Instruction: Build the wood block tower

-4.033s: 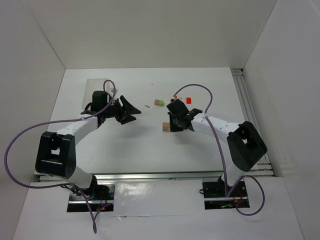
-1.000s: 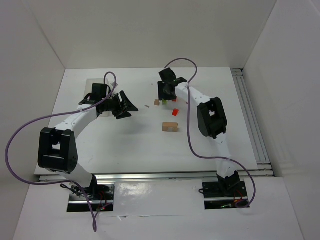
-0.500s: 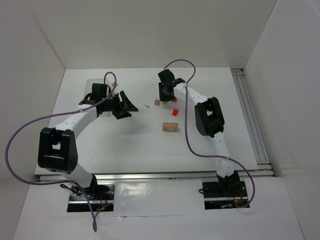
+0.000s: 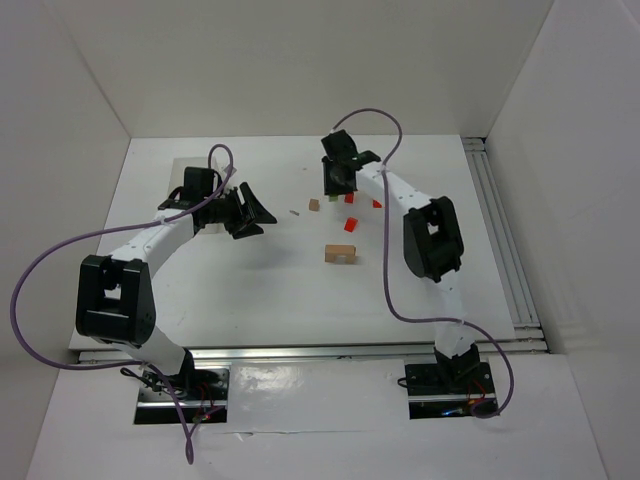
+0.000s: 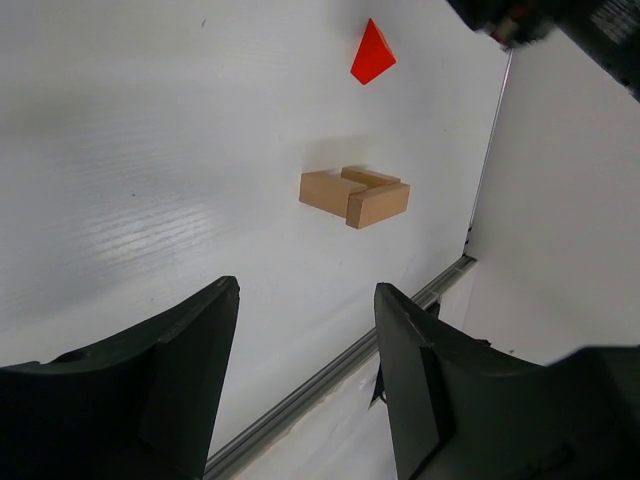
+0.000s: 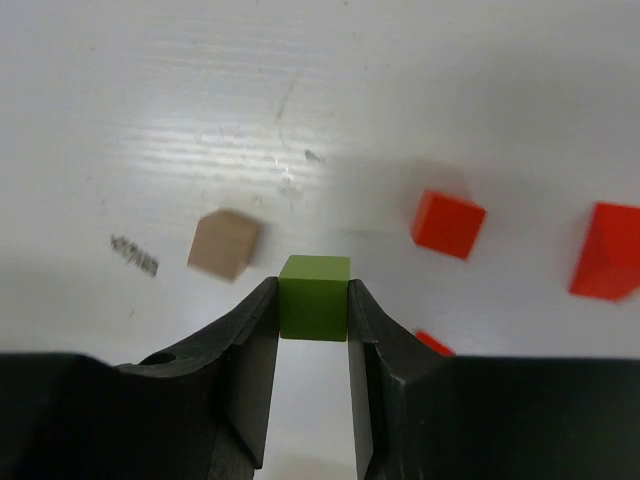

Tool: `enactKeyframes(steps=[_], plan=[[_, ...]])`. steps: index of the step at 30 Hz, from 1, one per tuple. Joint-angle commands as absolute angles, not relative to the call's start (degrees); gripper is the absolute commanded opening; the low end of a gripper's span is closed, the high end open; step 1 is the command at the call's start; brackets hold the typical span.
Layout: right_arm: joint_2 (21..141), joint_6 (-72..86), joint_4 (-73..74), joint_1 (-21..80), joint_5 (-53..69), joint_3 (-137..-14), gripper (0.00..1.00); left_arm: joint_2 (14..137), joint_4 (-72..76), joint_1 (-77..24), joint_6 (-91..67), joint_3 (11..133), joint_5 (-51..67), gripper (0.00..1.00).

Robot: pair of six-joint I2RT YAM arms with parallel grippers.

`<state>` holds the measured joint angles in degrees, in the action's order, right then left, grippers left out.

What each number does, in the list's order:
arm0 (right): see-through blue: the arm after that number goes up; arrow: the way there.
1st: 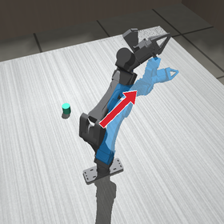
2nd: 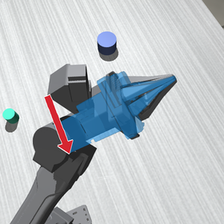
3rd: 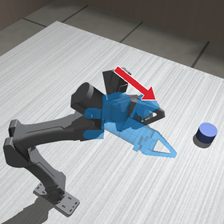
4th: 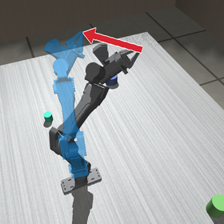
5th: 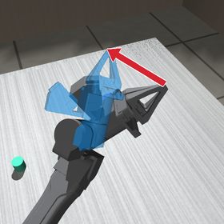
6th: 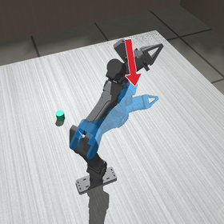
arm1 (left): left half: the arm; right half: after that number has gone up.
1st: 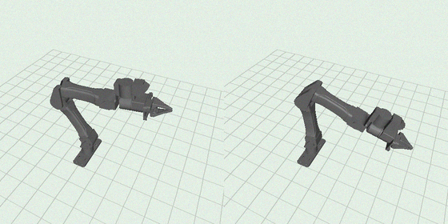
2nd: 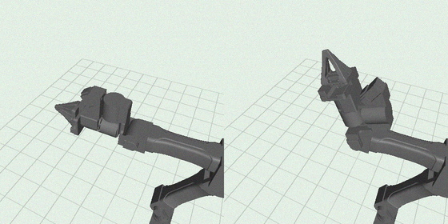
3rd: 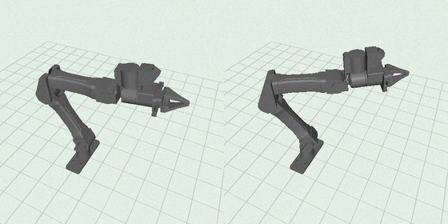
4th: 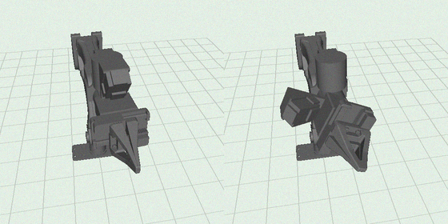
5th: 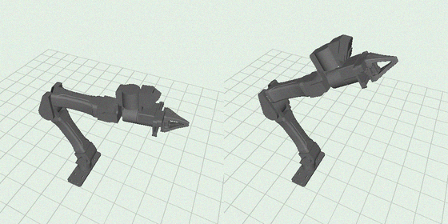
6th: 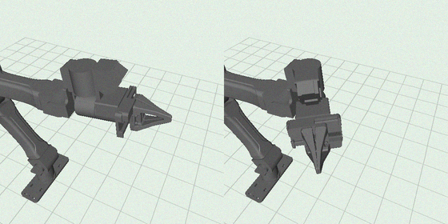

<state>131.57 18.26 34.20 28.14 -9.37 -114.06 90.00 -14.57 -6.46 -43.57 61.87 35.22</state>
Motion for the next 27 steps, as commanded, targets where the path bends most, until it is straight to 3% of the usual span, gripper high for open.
enactKeyframes(steps=[1,11,27], plan=[[116.3,18.11,33.49,28.56,-10.63,-108.66,0.22,88.07,-13.45,-6.15,-42.28,61.87,36.47,0.69],[93.17,28.29,33.05,29.79,-9.5,-75.16,0.22,88.59,-13.45,-6.68,-41.22,62.67,36.47,0.69],[93.34,32.51,32.52,30.94,-9.93,-69.44,0.22,92.2,-13.97,-8.96,-40.61,64.25,36.47,0.69]])
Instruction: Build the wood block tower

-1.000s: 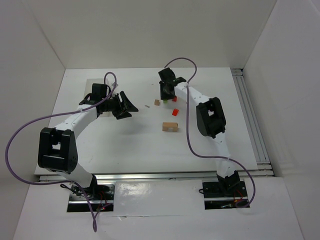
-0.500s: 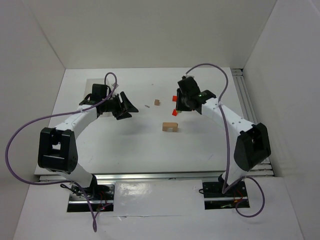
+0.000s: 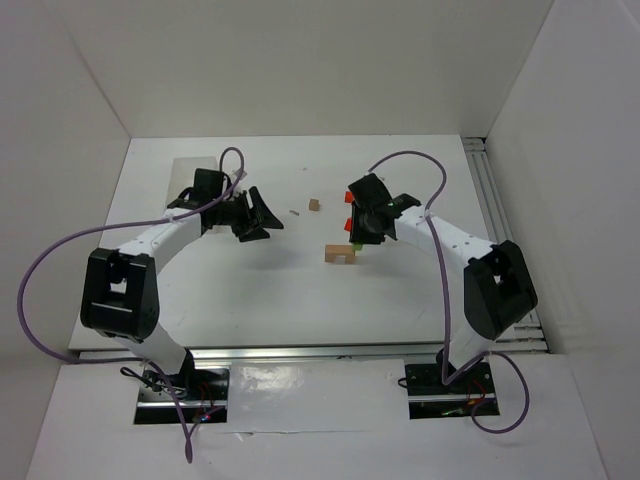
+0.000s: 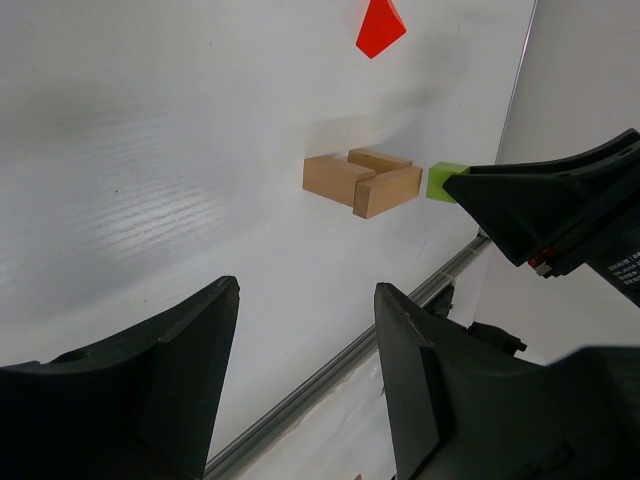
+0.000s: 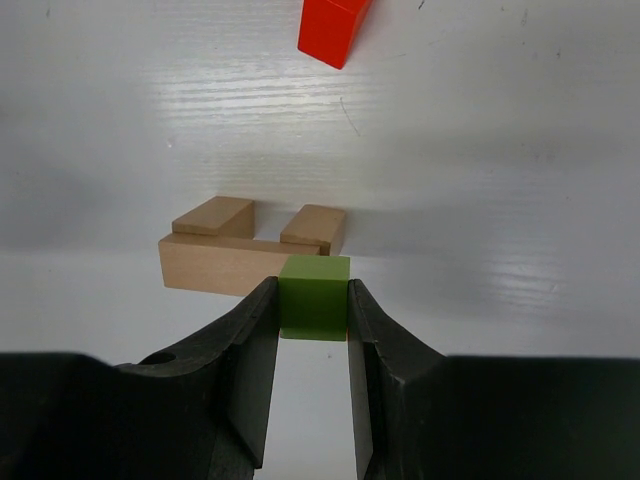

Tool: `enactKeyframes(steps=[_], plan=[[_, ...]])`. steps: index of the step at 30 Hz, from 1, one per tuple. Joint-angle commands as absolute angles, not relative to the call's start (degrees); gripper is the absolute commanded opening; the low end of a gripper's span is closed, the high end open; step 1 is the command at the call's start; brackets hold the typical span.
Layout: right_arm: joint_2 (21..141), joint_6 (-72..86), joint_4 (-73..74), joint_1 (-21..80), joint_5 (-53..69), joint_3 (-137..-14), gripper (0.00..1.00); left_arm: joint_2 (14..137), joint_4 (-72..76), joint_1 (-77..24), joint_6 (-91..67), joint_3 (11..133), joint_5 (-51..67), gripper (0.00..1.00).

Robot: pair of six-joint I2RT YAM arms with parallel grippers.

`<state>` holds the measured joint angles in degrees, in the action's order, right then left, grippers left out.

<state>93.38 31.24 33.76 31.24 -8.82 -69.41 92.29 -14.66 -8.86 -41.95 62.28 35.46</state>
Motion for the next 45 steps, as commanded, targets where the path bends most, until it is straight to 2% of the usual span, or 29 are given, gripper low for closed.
enactKeyframes(steps=[1,13,45], plan=[[92.73,32.52,32.52,30.94,-10.63,-69.43,0.22,92.2,-13.97,-8.96,-40.61,64.25,36.47,0.69],[92.11,31.9,30.77,27.51,-8.17,-63.73,0.22,93.78,-13.97,-10.02,-41.13,65.83,36.47,0.69],[95.27,31.38,26.28,26.98,-3.69,-65.3,0.2,93.25,-14.5,-10.02,-40.61,65.83,35.95,0.69]])
